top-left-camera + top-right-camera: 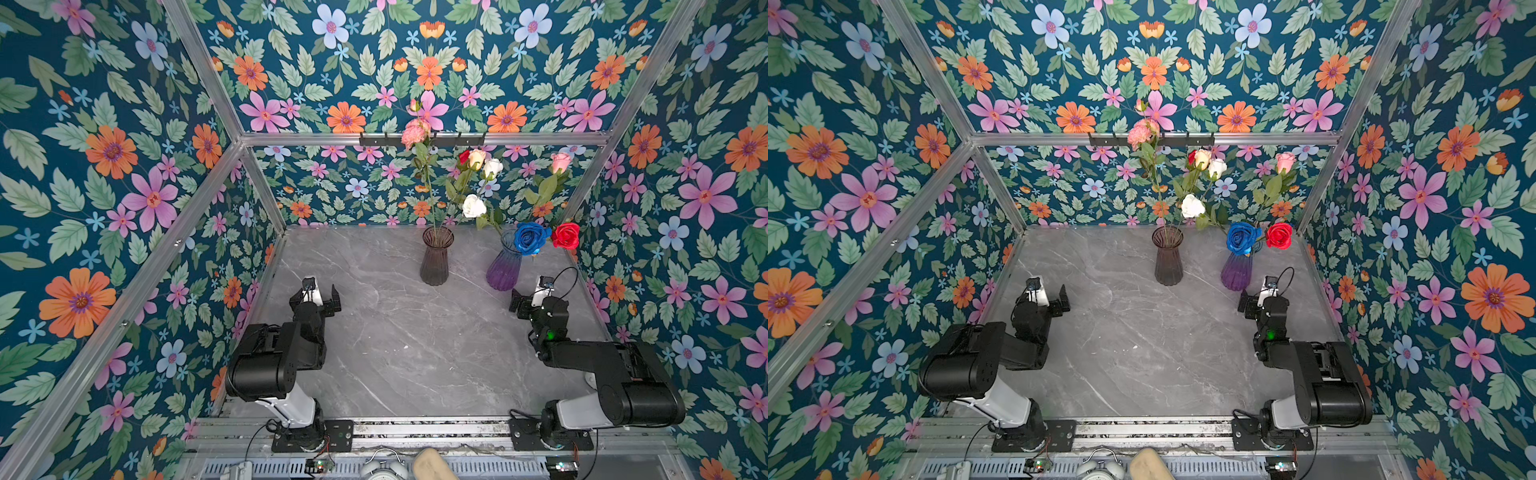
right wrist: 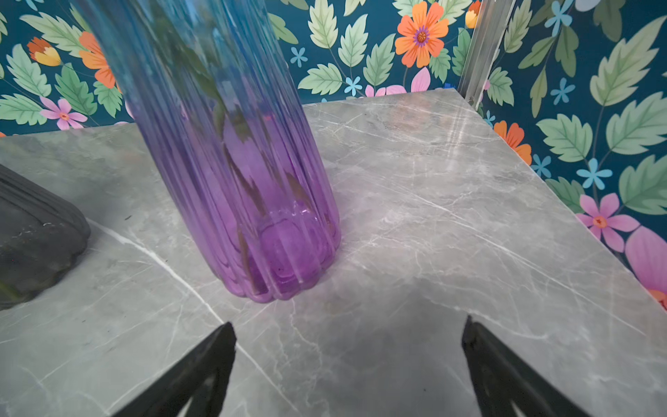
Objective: Arrange flowers in a vase
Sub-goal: Reset both arms
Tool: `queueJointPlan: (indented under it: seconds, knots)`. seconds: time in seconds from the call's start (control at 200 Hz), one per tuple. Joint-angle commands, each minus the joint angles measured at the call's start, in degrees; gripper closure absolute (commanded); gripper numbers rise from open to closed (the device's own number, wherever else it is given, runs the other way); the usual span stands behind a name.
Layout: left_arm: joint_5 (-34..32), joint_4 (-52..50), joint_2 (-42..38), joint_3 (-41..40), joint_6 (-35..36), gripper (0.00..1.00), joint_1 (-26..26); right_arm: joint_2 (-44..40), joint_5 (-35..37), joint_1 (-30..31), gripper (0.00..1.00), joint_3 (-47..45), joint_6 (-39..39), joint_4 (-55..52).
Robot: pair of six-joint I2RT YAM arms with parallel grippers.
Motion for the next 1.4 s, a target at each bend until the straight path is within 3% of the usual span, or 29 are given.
queueJointPlan:
  seconds: [0.0,0.035,0.1,0.145,0.225,0.27,0.51,0.615,0.815,1.396]
  knots:
    - [0.5,-0.2,-0.1,0.1,-0.2,0.00,0.0,-0.2,-0.3,0.0,0.01,0.1,0.7,0.0]
    - [0.3,-0.1,-0.1,0.0,-0.1,0.00,-0.2,-0.3,-1.2,0.1,0.01,-0.1,0.5,0.0]
    - [0.2,0.0,-0.1,0.0,0.1,0.00,-0.3,-1.0,-11.1,0.1,0.01,-2.7,-3.5,4.0]
    - [0.2,0.1,-0.1,0.0,0.1,0.00,-0.4,-1.4,-13.7,0.1,0.01,-4.4,-4.7,6.6]
    - [0.4,0.0,-0.1,0.1,0.1,0.00,-0.4,0.1,-11.6,-0.8,0.01,-0.5,-2.6,1.9]
    - [0.4,-0.1,-0.1,0.1,0.1,0.00,-0.5,-0.5,-14.2,-3.1,0.01,0.5,-0.7,-1.4]
    - [0.2,0.4,-0.1,-0.3,0.6,0.00,-0.7,-0.4,-13.2,-3.0,0.01,0.3,-0.8,-0.8]
    - [6.4,3.5,-0.5,-2.2,2.9,0.00,-0.9,-0.8,-14.5,-3.0,0.01,-1.0,-1.3,1.1]
    - [4.7,-0.9,-0.2,0.4,0.1,0.00,0.5,-0.2,-19.6,-4.0,0.01,0.0,-1.6,0.2]
    - [4.3,-0.4,-0.2,0.1,0.3,0.00,0.5,-0.5,-19.0,-3.9,0.01,-0.5,-1.8,0.7]
